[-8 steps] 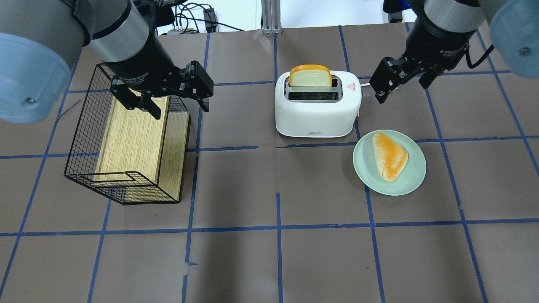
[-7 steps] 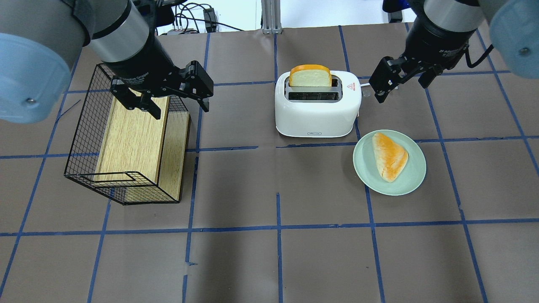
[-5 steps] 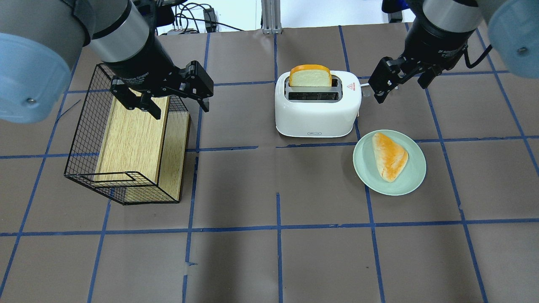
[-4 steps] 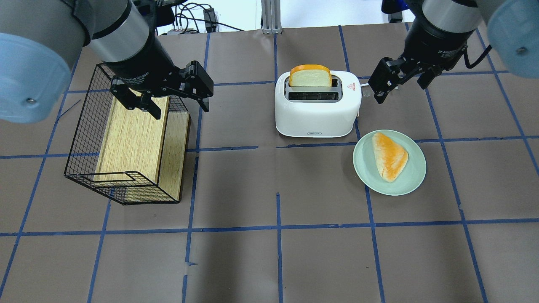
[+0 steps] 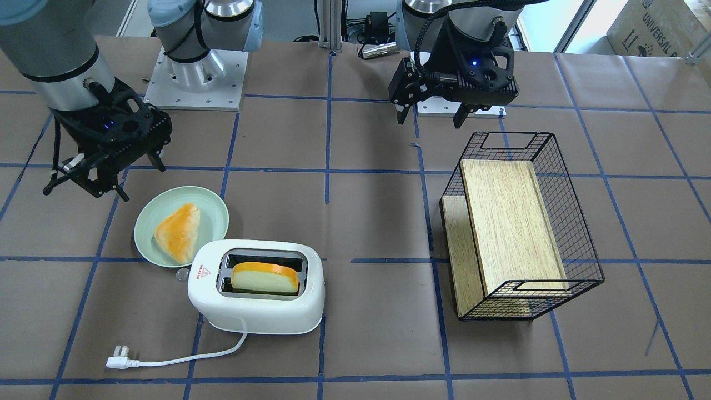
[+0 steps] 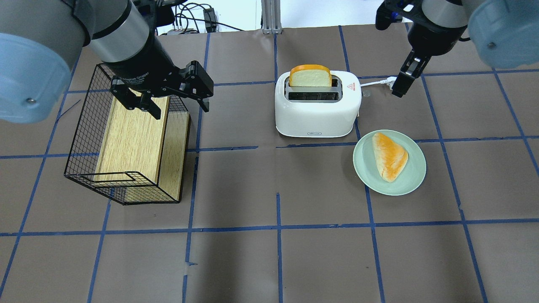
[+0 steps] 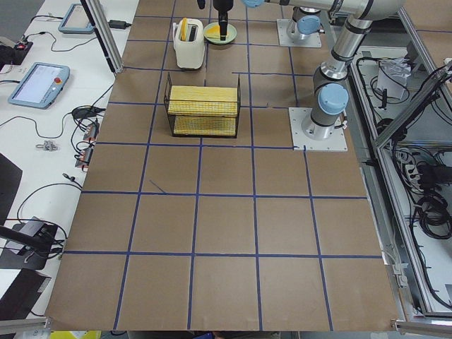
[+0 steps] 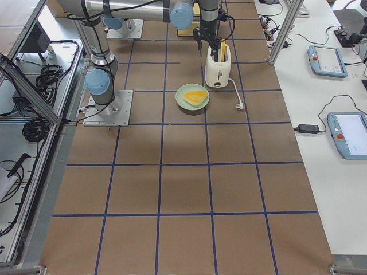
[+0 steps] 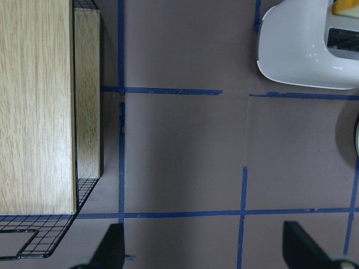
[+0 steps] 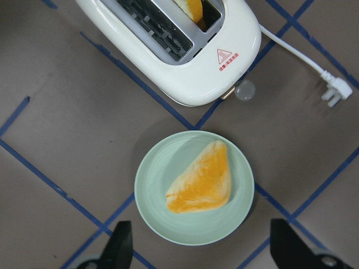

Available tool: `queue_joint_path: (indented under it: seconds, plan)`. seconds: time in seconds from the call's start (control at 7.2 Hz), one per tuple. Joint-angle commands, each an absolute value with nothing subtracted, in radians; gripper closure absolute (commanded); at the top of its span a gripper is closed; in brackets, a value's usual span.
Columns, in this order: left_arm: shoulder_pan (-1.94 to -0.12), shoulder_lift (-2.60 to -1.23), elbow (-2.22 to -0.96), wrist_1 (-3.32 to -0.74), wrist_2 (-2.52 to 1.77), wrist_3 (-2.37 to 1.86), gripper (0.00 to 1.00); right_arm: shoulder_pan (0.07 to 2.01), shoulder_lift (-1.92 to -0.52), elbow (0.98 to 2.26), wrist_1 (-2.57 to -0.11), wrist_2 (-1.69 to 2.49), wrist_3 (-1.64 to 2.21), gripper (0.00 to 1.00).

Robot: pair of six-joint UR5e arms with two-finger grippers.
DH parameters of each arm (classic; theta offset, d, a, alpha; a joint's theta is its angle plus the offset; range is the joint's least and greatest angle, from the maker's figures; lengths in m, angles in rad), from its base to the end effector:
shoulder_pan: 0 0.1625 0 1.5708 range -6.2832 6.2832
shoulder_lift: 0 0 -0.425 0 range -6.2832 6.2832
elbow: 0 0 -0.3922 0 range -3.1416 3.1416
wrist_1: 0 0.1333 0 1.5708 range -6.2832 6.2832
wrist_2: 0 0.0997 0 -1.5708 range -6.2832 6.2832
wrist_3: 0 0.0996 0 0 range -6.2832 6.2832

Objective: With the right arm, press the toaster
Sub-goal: 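Move the right gripper over the toaster's lever side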

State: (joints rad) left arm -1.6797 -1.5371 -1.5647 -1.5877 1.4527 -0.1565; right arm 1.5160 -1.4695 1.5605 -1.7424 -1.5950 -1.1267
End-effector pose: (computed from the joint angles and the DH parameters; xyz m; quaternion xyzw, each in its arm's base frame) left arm -0.1963 -0.4609 0.5063 0.0231 -0.9979 0.0035 0.0600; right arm 0.1011 -0.5473 0.4585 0.5098 -0.8593 0.0267 0.0325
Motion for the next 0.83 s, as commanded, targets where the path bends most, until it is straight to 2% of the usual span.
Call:
queue_joint_path:
  seconds: [0.0, 0.14, 0.42, 0.69]
  plan:
    - [-1.68, -1.537, -1.565, -1.588, 1.453, -0.156, 0.0, 1.509, -1.363, 1.559, -1.877, -1.609, -1.414, 0.85]
    - [-1.68, -1.536, -1.565, -1.588, 1.453, -0.156, 0.0, 1.512, -1.314, 1.554, -1.934, -1.602, -1.419, 0.92]
    - [-1.68, -1.536, -1.565, -1.588, 1.453, -0.156, 0.0, 1.519, -1.238, 1.562, -1.977, -1.57, -1.454, 0.93]
    - [-1.68, -1.536, -1.565, -1.588, 1.453, -0.156, 0.0, 1.52, -1.235, 1.566, -1.976, -1.54, -1.456, 0.93]
